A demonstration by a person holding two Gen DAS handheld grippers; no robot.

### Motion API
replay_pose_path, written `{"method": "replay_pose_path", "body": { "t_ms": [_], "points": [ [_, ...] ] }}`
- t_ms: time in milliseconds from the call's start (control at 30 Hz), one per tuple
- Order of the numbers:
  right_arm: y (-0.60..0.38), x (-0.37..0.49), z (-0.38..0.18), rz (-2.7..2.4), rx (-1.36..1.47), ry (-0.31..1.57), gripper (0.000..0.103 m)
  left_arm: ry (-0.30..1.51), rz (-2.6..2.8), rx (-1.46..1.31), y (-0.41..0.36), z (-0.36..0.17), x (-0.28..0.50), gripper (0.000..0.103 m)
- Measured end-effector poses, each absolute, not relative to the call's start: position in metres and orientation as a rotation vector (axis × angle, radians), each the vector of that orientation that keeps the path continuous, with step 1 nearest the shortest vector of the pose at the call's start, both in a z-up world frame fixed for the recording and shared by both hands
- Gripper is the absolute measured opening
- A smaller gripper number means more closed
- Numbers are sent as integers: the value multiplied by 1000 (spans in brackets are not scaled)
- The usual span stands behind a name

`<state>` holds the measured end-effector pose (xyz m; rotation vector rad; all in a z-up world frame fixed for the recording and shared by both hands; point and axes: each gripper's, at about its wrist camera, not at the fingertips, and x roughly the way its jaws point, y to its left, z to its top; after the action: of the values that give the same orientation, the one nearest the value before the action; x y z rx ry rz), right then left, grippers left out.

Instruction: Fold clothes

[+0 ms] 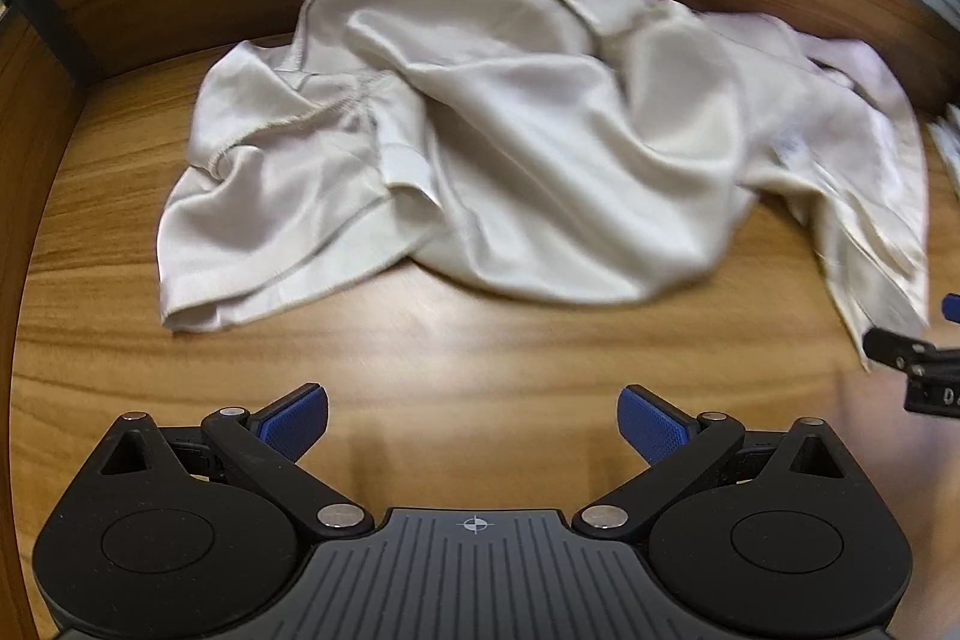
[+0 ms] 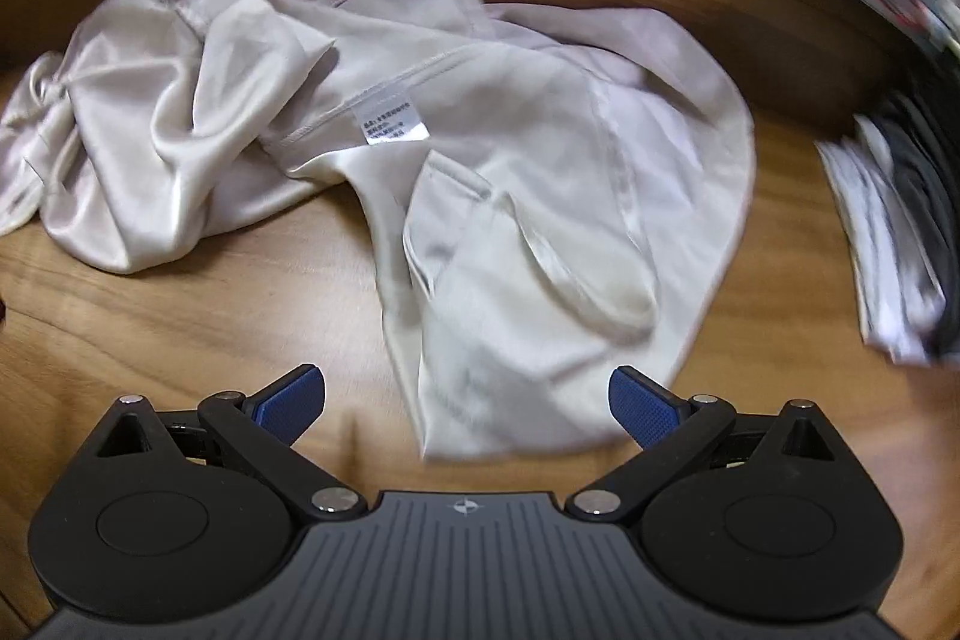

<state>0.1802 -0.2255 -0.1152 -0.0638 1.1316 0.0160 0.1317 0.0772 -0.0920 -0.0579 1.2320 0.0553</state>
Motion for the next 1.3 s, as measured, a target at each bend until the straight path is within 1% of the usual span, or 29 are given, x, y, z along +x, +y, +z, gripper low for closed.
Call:
{"method": "replay_pose_path", "body": {
  "t_ms": [33, 100, 133, 167, 200, 233, 300, 333, 367, 400, 433, 467, 500, 533, 567, 667, 800, 967, 1100, 1200, 1267, 1300],
  "points": [
    [-225, 188, -118, 34, -80, 1136, 101, 1227, 68, -66, 81, -96, 138, 102],
    [-225, 199, -124, 63, -102, 1149, 97, 1216, 92, -84, 89, -102, 149, 100],
    [-225, 203, -126, 74, -109, 1155, 97, 1208, 107, -95, 92, -105, 154, 94],
    [-225, 206, -127, 81, -113, 1158, 95, 1201, 122, -105, 96, -107, 159, 92],
    [-225, 209, -129, 88, -118, 1160, 89, 1195, 130, -118, 99, -108, 164, 91],
    [-225, 211, -130, 93, -120, 1166, 85, 1189, 137, -132, 102, -110, 169, 89],
    [-228, 213, -133, 105, -107, 1180, 73, 1167, 139, -155, 106, -112, 179, 86],
    [-229, 214, -134, 112, -96, 1184, 70, 1159, 139, -158, 107, -112, 184, 84],
    [-230, 213, -133, 119, -89, 1186, 60, 1152, 143, -154, 107, -114, 189, 82],
    [-232, 213, -132, 126, -82, 1188, 47, 1147, 147, -149, 106, -115, 193, 72],
    [-233, 212, -132, 133, -74, 1190, 39, 1153, 150, -149, 107, -116, 197, 53],
    [-233, 211, -130, 134, -87, 1195, 19, 1163, 154, -150, 107, -117, 201, 43],
    [-234, 208, -129, 134, -97, 1201, 7, 1167, 158, -156, 109, -117, 202, 25],
    [-237, 203, -126, 129, -97, 1200, 6, 1169, 161, -164, 111, -117, 204, 9],
    [-241, 199, -123, 124, -97, 1200, 5, 1160, 167, -164, 113, -114, 202, 5],
    [-254, 182, -114, 96, -99, 1194, 4, 1115, 187, -113, 118, -101, 185, 4],
    [-280, 150, -97, 25, -107, 1184, 3, 1106, 220, -105, 136, -87, 143, 4],
    [-308, 103, -87, -52, -118, 1210, 3, 1161, 241, -124, 161, -81, 89, 4],
    [-322, 58, -95, -90, -84, 1268, 3, 1244, 270, -110, 176, -85, 52, 4],
    [-320, 32, -100, -85, -47, 1299, 4, 1280, 293, -133, 189, -86, 31, 7],
    [-317, 16, -104, -77, -20, 1314, 5, 1275, 300, -176, 196, -80, 22, 17],
    [-315, 12, -103, -72, -10, 1310, 7, 1272, 303, -198, 200, -77, 18, 24]
  ]
}}
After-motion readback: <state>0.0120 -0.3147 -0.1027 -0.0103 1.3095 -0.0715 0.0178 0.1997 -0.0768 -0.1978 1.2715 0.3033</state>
